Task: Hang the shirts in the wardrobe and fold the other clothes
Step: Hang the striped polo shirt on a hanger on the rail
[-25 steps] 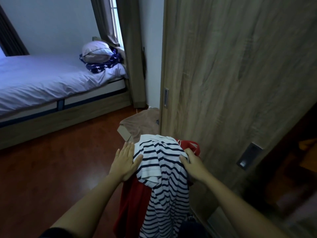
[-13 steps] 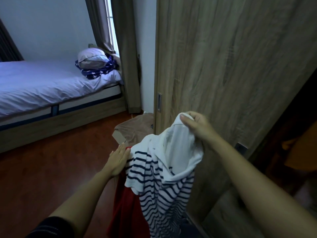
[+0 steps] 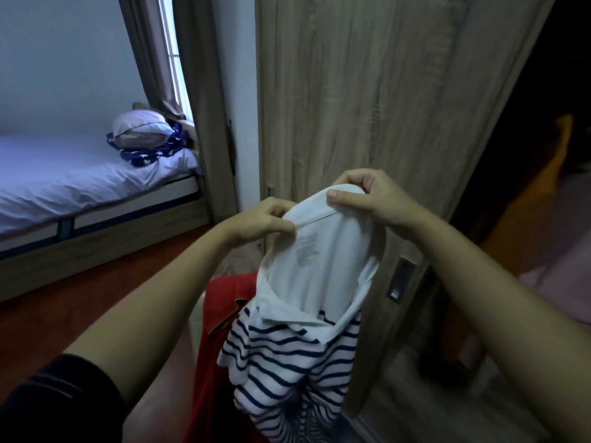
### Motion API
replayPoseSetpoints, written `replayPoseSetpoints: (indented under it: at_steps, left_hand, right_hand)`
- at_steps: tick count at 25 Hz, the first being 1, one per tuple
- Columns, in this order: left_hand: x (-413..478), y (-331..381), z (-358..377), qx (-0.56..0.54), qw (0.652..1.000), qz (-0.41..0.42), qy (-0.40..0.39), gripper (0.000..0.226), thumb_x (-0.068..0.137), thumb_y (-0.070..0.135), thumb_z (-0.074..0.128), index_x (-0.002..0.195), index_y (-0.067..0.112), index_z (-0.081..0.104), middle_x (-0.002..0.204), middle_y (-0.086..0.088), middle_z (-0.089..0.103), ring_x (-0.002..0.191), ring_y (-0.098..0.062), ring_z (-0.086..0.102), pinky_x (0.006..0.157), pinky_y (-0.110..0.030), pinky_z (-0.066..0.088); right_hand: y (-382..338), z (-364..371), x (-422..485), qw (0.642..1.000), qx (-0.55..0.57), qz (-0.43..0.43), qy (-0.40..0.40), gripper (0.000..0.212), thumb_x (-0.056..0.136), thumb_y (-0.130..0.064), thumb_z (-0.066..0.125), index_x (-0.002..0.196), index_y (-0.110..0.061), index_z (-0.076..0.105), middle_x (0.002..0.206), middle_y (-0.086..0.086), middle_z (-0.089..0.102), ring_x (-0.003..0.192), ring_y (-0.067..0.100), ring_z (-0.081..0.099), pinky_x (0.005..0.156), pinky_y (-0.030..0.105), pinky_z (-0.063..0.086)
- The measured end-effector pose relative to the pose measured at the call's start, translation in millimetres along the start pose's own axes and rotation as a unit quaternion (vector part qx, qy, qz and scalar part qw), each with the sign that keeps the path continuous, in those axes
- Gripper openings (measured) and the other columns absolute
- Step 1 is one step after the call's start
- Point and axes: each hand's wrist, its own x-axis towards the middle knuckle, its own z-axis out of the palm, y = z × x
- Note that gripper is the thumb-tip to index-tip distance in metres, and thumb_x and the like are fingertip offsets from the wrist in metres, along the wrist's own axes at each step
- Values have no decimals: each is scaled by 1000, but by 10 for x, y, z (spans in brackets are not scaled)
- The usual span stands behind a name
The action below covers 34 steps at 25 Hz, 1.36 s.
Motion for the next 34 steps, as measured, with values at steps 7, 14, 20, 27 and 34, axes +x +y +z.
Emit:
replayPoseSetpoints:
  at_steps: [7, 14, 20, 27, 34]
  left_hand:
    - [-23, -306, 230, 201, 976, -4, 78, 27, 72, 49, 64, 79, 23, 69, 70, 12, 66, 67, 3, 56, 69, -30, 44]
    - [266, 424, 618, 185, 975, 68, 103, 24, 71, 12, 69, 82, 32, 68, 79, 12, 71, 80, -6, 66, 77, -38, 54]
    - [471, 1026, 1516, 0, 968, 194, 159, 42, 53, -9, 42, 53, 29, 60, 102, -1, 61, 96, -3, 58, 78, -15, 45]
    - [655, 1350, 2433, 280, 894, 125, 326, 39, 78, 1, 49, 111, 13, 67, 113, -12, 64, 101, -35, 56, 79, -40, 45]
    - [706, 1390, 2862, 320, 926, 137, 143, 14, 75, 7, 60, 72, 20, 61, 97, -5, 61, 88, -30, 57, 69, -36, 43]
  right_hand:
    - [54, -529, -685, 991, -91, 69, 71, 10, 80, -18, 72, 83, -18, 63, 78, -6, 61, 69, -4, 55, 63, 12, 44]
    - [-168, -1160, -1859, 921, -386, 30, 48, 16, 77, -5, 67, 76, -20, 70, 81, -10, 60, 81, 1, 60, 73, 20, 42]
    - [-197, -1426, -2842, 694, -659, 215, 193, 47, 81, -9, 59, 122, -31, 54, 112, 4, 51, 100, 28, 51, 58, 32, 38]
    - [-597, -1583, -3446, 749, -490, 376, 240, 46, 78, -5, 47, 97, -39, 71, 121, 1, 62, 104, 28, 59, 81, 32, 47]
    - [-496, -1799, -4034, 720, -440, 473, 253, 35, 81, -11, 51, 108, -21, 70, 123, 10, 62, 110, 30, 59, 92, 35, 50]
